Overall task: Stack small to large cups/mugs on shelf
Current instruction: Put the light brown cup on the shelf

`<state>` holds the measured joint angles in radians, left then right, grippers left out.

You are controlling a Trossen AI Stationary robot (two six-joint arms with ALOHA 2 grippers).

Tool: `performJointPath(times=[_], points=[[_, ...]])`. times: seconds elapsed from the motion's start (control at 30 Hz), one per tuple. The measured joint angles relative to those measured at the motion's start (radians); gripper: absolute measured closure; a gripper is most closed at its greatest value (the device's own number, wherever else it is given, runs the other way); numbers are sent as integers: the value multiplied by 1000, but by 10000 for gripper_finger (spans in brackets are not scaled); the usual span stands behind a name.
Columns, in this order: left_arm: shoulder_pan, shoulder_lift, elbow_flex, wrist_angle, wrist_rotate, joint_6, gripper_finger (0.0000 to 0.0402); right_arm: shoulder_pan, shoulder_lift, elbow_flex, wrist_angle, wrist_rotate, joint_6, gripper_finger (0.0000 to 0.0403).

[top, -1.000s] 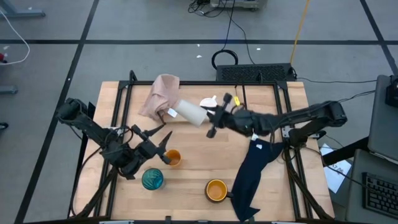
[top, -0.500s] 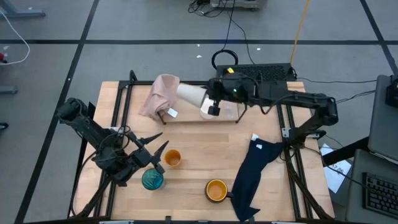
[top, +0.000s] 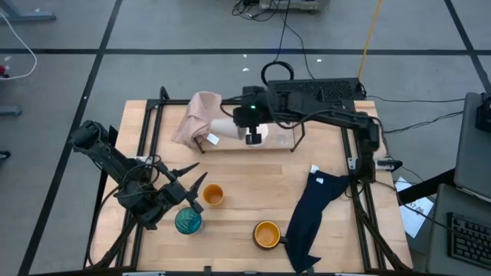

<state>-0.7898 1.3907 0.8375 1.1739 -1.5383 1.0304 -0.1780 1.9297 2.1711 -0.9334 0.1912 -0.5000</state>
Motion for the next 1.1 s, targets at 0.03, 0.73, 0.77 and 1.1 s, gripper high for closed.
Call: performJointPath(times=[0.03,0.73,0.77,1.1], points=[[0,0,0,0,-1,-2,229,0,24,45,-37,27,-22,403],[17,0,0,-5,-16,-8,229,9,69,173,-7,199,-103,403],[17,0,0,-5,-16,-8,229,6,59,173,-19,199,-107,403],[22,0,-1,-3,-22,-15,229,15,-59,173,-305,48,108,403]])
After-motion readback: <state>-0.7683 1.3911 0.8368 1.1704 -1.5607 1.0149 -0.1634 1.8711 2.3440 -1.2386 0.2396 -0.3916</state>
